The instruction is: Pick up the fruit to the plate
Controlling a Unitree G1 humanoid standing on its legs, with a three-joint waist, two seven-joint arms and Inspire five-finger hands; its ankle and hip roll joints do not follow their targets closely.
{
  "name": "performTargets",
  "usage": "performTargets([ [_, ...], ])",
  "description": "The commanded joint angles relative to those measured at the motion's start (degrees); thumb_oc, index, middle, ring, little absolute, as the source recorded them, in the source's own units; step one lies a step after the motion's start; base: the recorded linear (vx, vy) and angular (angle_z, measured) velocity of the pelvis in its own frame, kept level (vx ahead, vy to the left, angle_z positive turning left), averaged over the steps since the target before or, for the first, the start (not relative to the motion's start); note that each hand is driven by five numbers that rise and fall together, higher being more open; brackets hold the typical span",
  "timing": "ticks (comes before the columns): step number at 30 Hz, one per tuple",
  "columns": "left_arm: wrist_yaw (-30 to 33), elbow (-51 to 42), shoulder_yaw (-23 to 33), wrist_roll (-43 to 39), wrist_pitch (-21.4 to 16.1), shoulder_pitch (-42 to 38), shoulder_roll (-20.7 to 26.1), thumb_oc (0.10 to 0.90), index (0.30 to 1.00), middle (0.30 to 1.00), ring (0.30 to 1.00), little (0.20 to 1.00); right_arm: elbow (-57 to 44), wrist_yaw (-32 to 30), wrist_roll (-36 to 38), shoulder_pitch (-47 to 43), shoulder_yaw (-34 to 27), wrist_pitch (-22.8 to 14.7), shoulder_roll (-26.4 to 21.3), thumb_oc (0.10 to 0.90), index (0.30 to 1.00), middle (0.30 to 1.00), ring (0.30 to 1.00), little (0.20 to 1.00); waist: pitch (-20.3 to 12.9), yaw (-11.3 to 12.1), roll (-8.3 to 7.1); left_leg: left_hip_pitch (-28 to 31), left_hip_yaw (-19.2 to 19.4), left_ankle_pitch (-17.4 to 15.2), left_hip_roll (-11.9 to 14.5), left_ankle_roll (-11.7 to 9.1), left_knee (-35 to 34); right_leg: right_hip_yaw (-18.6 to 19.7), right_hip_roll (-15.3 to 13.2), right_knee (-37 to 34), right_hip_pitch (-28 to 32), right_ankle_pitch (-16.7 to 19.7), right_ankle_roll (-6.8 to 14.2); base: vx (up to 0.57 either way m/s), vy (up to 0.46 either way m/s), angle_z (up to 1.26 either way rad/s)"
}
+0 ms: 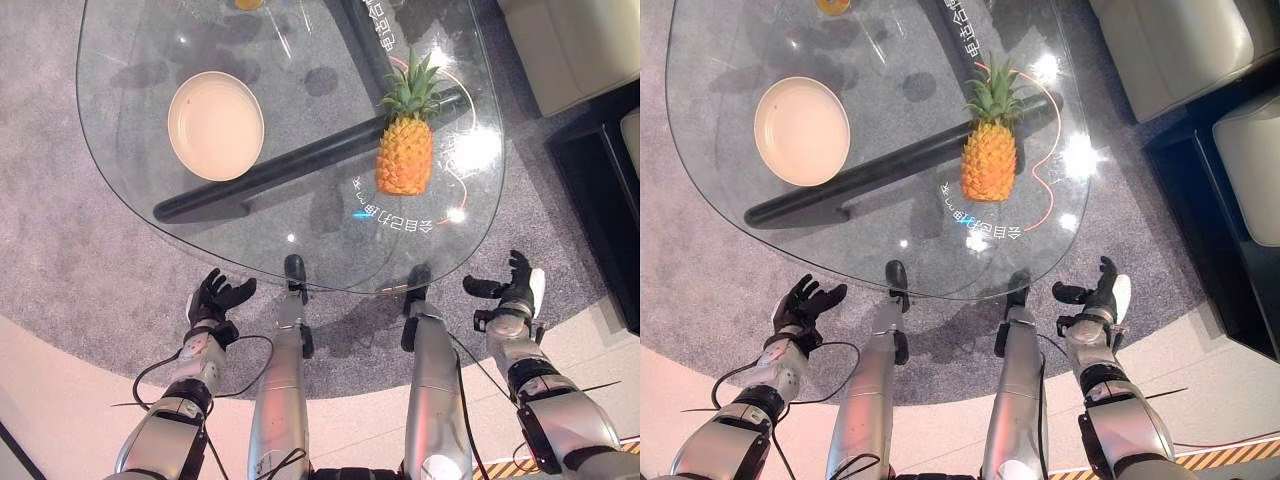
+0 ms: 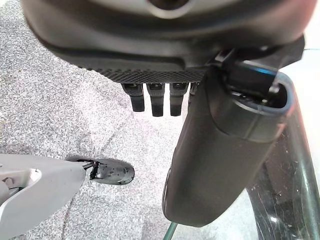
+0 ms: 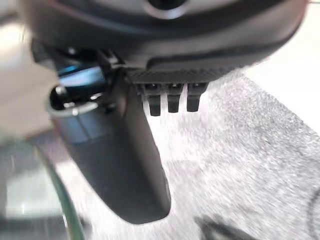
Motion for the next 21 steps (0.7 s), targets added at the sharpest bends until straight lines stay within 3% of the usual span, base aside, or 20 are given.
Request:
performTargets([
  [1,-0.2,0.9,-0.3,1.7,-2.7,2.1,2.6,0.800,0.900,0.900,0.900,0.900,-2.8,-11.6,3.5,0.7,-4.1,-4.7,-7.9,0.800,0.900,0.900,0.900,0.900,-0.5,1.2,-1.28,-2.8,-1.2,-8.4,-1.9,1.0,10.6,-2.1,1.2,-3.4,-0.5,4.4,0.0,0.00,0.000,0.00],
  [4,-0.2,0.6,-1.0,1.6,-3.2,2.9,2.5,0.800,0.900,0.900,0.900,0.900,-7.9,-19.9,3.0,-1.0,-5.9,-7.1,-9.7,0.800,0.900,0.900,0.900,0.900,-0.5,1.3,-1.30,-2.5,-1.1,-8.5,-1.9,1.1,10.2,-2.4,1.1,-3.8,-0.3,4.6,0.1,0.00,0.000,0.00],
  [10,0.8,-1.4,-1.6,1.2,-3.4,4.2,2.1,0.800,0.900,0.900,0.900,0.900,-21.7,-30.0,-1.7,-2.7,-6.3,-9.0,-11.7,0.800,0.900,0.900,0.900,0.900,-0.5,1.0,-1.32,-2.3,-1.0,-8.1,-2.1,1.3,9.0,-2.6,1.1,-4.3,-0.4,5.0,0.1,0.00,0.016,0.01],
  [16,1.5,-2.7,-0.8,1.5,-3.6,5.1,1.0,0.800,0.900,0.900,0.900,0.900,-42.5,-33.4,-12.1,-1.5,-6.4,-6.7,-10.6,0.800,0.900,0.900,0.900,0.900,-0.5,0.3,-1.51,-1.8,-0.9,-7.6,-2.5,1.5,7.6,-2.5,1.0,-5.3,-0.3,5.1,0.3,0.00,0.045,0.01],
  [21,1.5,-2.8,-0.2,1.8,-4.1,5.6,0.0,0.800,0.900,0.900,0.900,0.900,-53.0,-30.5,-17.3,-0.4,-4.6,-6.3,-8.6,0.800,0.900,0.900,0.900,0.900,-0.5,-0.1,-1.44,-1.4,-0.5,-7.2,-2.8,1.5,6.7,-2.4,0.9,-6.1,0.0,5.0,0.2,0.01,0.048,0.01],
])
